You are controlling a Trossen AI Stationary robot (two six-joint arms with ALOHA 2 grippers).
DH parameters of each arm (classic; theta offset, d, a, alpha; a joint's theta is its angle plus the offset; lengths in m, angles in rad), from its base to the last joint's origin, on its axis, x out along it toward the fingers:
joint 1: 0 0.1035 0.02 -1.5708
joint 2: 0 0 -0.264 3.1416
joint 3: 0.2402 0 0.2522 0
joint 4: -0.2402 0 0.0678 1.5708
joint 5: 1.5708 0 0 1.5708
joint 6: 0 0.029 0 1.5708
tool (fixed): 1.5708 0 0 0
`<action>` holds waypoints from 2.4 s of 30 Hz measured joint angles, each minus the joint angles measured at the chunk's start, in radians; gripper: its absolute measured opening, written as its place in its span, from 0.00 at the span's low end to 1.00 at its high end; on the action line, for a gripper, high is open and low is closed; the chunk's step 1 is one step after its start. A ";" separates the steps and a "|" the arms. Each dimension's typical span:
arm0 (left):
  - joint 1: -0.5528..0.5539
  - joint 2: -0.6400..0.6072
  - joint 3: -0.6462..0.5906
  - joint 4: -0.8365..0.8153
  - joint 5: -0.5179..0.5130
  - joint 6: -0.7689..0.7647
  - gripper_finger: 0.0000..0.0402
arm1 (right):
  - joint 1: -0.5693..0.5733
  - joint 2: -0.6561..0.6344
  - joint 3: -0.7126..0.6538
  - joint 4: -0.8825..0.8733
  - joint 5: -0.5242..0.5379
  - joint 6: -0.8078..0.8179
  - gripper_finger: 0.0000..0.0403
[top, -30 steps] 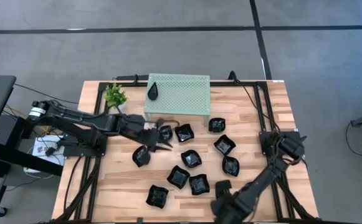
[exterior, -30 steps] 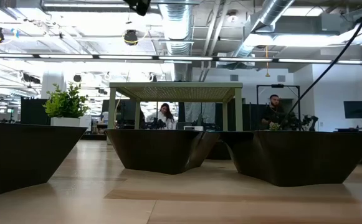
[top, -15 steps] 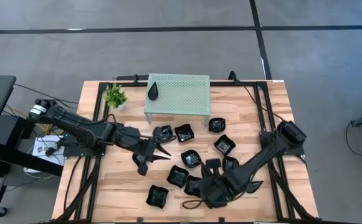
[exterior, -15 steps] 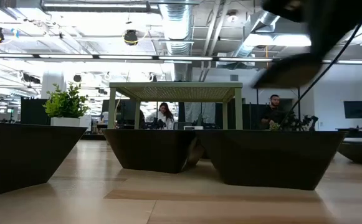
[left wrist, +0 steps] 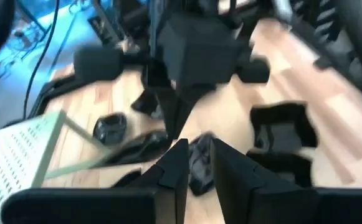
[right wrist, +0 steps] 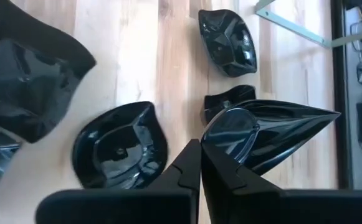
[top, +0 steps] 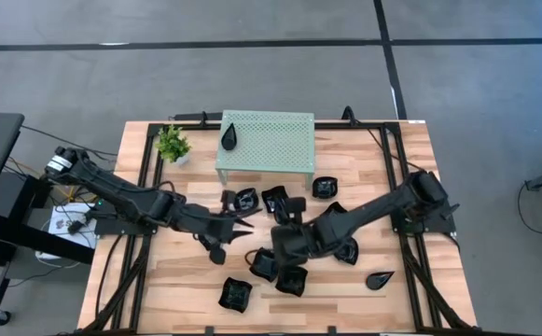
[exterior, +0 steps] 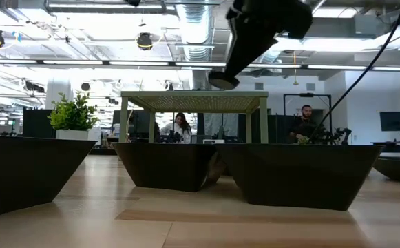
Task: Pick & Place Mini shaped plates
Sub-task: Stack the drop shaped plate on top of the other drop shaped plate on the shelf
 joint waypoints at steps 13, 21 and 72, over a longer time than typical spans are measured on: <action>0.048 0.161 -0.070 0.185 0.012 0.109 0.32 | -0.078 0.000 0.000 0.140 -0.184 -0.208 0.00; 0.069 0.244 -0.070 0.259 0.006 0.161 0.32 | -0.079 0.000 0.000 0.183 -0.201 -0.306 0.00; 0.095 0.248 -0.070 0.188 0.008 0.215 0.02 | -0.078 0.001 0.000 0.236 -0.173 -0.433 0.10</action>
